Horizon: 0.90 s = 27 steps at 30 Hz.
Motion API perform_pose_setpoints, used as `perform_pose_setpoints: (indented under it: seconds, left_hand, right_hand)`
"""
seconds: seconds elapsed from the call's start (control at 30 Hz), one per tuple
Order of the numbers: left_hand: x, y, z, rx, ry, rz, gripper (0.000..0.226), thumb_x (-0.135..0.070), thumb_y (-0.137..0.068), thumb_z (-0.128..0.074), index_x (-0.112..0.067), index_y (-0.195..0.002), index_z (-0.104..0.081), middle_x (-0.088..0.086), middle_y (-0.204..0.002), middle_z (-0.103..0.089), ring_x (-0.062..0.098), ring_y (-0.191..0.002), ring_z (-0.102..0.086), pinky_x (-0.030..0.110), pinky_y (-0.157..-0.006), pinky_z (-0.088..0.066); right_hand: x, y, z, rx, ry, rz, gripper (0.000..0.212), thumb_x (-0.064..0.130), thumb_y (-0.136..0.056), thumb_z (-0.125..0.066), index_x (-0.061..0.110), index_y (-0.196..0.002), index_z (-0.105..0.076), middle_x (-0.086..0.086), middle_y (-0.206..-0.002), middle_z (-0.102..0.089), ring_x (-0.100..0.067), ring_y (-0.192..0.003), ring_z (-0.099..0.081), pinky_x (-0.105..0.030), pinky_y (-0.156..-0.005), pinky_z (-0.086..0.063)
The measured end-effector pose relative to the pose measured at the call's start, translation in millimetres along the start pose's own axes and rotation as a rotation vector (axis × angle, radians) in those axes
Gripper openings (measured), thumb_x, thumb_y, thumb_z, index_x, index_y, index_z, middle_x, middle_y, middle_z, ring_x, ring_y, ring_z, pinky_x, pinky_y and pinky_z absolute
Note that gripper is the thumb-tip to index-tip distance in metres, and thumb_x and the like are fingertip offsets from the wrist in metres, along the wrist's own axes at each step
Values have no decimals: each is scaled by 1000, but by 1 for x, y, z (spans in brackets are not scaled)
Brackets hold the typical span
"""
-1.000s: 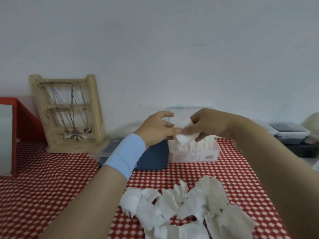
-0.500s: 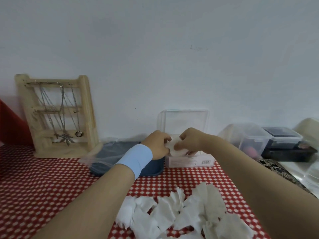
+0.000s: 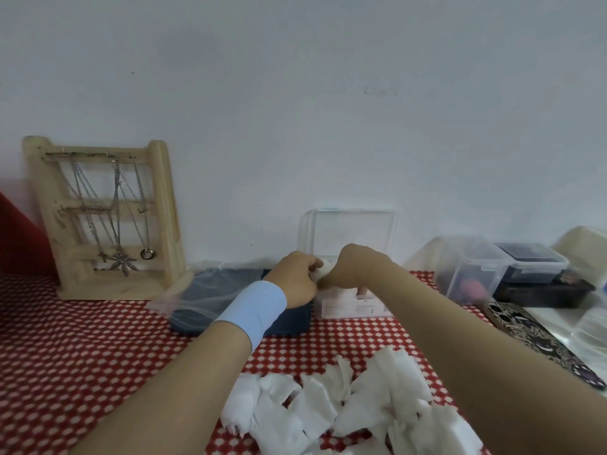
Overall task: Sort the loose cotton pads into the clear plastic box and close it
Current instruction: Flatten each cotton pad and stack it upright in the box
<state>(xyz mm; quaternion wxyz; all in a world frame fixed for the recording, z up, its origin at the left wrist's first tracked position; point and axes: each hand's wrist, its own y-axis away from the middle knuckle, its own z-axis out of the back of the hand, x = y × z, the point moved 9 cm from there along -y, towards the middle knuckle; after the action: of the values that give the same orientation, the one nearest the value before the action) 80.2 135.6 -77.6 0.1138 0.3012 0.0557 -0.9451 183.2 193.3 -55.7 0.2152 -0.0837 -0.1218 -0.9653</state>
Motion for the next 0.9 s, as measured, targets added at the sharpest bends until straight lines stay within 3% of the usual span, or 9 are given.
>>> perform_pose_setpoints:
  seconds: [0.13, 0.23, 0.33, 0.43, 0.5, 0.57, 0.67, 0.77, 0.9]
  left_hand:
    - [7, 5, 0, -27, 102, 18, 55, 0, -93, -58, -20, -144, -51, 0, -141, -56, 16, -122, -58, 24, -101, -43]
    - [8, 10, 0, -47, 143, 33, 48, -8, -98, -57, -19, -144, -51, -1, -142, -57, 17, -128, -55, 23, -102, -38]
    - [7, 15, 2, -50, 157, 24, 45, -11, -101, -51, -21, -145, -51, -2, -145, -55, 16, -131, -52, 21, -102, -35]
    - [0, 20, 2, -58, 119, -16, 44, -11, -103, -47, -22, -145, -50, -3, -149, -51, 15, -134, -50, 22, -105, -34]
    - [-7, 22, -1, -67, 78, -45, 43, -13, -104, -46, -21, -146, -50, -2, -151, -49, 16, -136, -48, 24, -110, -33]
    - [-13, 24, -5, -67, 23, -66, 42, -15, -105, -46, -20, -147, -49, 0, -153, -45, 18, -137, -46, 27, -113, -33]
    - [-18, 28, -6, -80, -48, -105, 44, -19, -106, -43, -21, -150, -43, -3, -157, -37, 18, -142, -39, 29, -116, -29]
    - [-27, 29, -10, -71, -193, -170, 50, -30, -107, -41, -23, -155, -33, -5, -165, -22, 16, -152, -17, 34, -121, -21]
    - [-32, 22, -32, 105, -417, -158, 66, -47, -106, -33, -21, -162, -9, -3, -169, 9, 16, -155, 9, 36, -124, -7]
  right_hand:
    - [-6, 0, -1, 72, -44, -49, 35, 41, -93, -67, 11, -106, -56, -9, -100, -68, -27, -90, -72, -41, -93, -58]
    - [7, 3, -15, 117, -20, -31, 25, 32, -100, -57, 8, -102, -61, -10, -109, -72, -25, -98, -69, -33, -93, -53]
    - [10, 10, -14, 172, -85, -4, 33, 7, -102, -47, 4, -133, -58, -15, -106, -70, -27, -92, -69, -30, -81, -54]
    - [-10, 7, -5, 55, -196, -53, 19, 11, -99, -50, 4, -97, -68, -8, -94, -74, -25, -85, -71, -34, -83, -58]
    - [-11, 10, -9, -16, -176, -45, 20, 14, -96, -52, 10, -77, -57, -3, -77, -65, -17, -66, -60, -24, -61, -49]
    - [-8, 13, -20, -47, -219, -11, 25, 19, -96, -53, 13, -72, -47, -1, -69, -53, -13, -59, -47, -22, -53, -36]
    - [-12, 30, -10, -194, -156, 56, 22, 22, -97, -47, 15, -85, -64, 0, -82, -64, -18, -75, -59, -30, -71, -47]
    - [-18, 46, 12, -457, 116, 160, 38, 35, -103, -39, 22, -132, -60, -4, -130, -61, -24, -117, -56, -40, -100, -43]
    - [-44, 26, -19, -248, 218, 177, 62, 54, -102, -22, 22, -155, -29, -17, -162, -24, -38, -148, -24, -53, -118, -25]
